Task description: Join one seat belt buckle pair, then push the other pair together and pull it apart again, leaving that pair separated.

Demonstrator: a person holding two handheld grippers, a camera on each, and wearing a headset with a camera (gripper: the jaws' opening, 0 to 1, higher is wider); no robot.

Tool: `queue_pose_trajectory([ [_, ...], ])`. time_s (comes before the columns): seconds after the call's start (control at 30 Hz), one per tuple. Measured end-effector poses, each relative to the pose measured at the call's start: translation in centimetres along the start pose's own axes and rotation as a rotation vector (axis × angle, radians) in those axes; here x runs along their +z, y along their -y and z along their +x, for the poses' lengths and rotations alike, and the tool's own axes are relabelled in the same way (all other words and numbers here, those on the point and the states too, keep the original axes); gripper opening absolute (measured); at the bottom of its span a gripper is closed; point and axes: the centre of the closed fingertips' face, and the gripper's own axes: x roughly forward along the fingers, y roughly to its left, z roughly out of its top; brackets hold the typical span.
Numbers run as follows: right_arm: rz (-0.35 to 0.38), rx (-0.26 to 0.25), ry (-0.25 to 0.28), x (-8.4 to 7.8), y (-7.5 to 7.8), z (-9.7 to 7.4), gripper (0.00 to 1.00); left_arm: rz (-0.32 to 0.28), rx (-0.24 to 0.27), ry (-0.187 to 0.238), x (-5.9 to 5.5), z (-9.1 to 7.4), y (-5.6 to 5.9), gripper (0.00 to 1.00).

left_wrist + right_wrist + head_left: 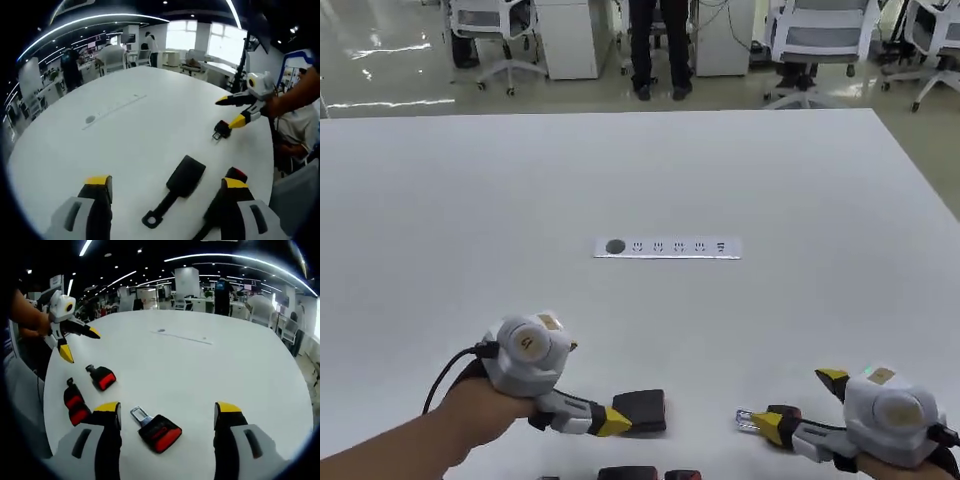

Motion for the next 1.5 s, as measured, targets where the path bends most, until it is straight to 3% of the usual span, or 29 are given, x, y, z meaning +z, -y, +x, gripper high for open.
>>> queue_pose_trajectory([
  [0.1, -0.013, -0.021, -0.014, -0.6, -0.9, -0.1, 0.78, -0.025, 0.027, 0.049, 0.4, -1.7, 0.4, 0.95],
  [0.17, -0.003, -0.051, 0.02, -0.1, -1.3, -0.6, 0.81, -0.04, 0.047, 0.062, -0.2, -2.1, -0.3, 1.0],
  [0.23, 0.009, -0.08, 0.029, 0.1, -1.4, -0.9, 0.84, -0.095, 0.074, 0.083, -0.1, -3.2, 0.0, 1.0],
  [0.3, 0.008, -0.106, 0.032, 0.2, -2.0, -1.6, 0.85, -0.102, 0.094, 0.094, -0.5, -4.2, -0.2, 1.0],
  [0.37, 0.004, -0.114, 0.047, 0.2, -2.2, -1.8, 0.87, -0.119, 0.116, 0.133, -0.8, -4.9, -0.4, 1.0],
  [0.57, 0.002, -0.142, 0.077, 0.8, -3.2, -3.4, 0.88, -0.18, 0.127, 0.178, -1.8, -6.8, 0.2, 1.0],
  [0.73, 0.016, -0.162, 0.084, 0.6, -4.1, -4.6, 0.88, -0.182, 0.128, 0.195, -2.3, -8.4, 1.2, 1.0],
  [0.83, 0.014, -0.186, 0.106, 0.8, -4.5, -5.3, 0.89, -0.182, 0.139, 0.222, -2.5, -9.6, 1.0, 1.0],
  [0.9, 0.016, -0.185, 0.104, 0.5, -5.0, -5.7, 0.9, -0.166, 0.135, 0.245, -2.3, -10.5, 1.6, 1.0],
  [1.13, 0.017, -0.228, 0.108, -0.5, -6.1, -7.5, 0.9, -0.18, 0.137, 0.236, -4.8, -11.8, 1.8, 1.0],
  [1.33, 0.036, -0.242, 0.126, -1.1, -7.3, -9.0, 0.92, -0.192, 0.134, 0.253, -5.7, -13.4, 2.2, 1.0],
  [1.4, 0.038, -0.245, 0.124, -1.4, -7.2, -9.3, 0.93, -0.174, 0.134, 0.232, -6.3, -13.6, 2.3, 1.0],
  [1.5, 0.045, -0.251, 0.136, -1.4, -8.1, -10.4, 0.94, -0.193, 0.132, 0.254, -6.3, -14.2, 2.7, 1.0],
])
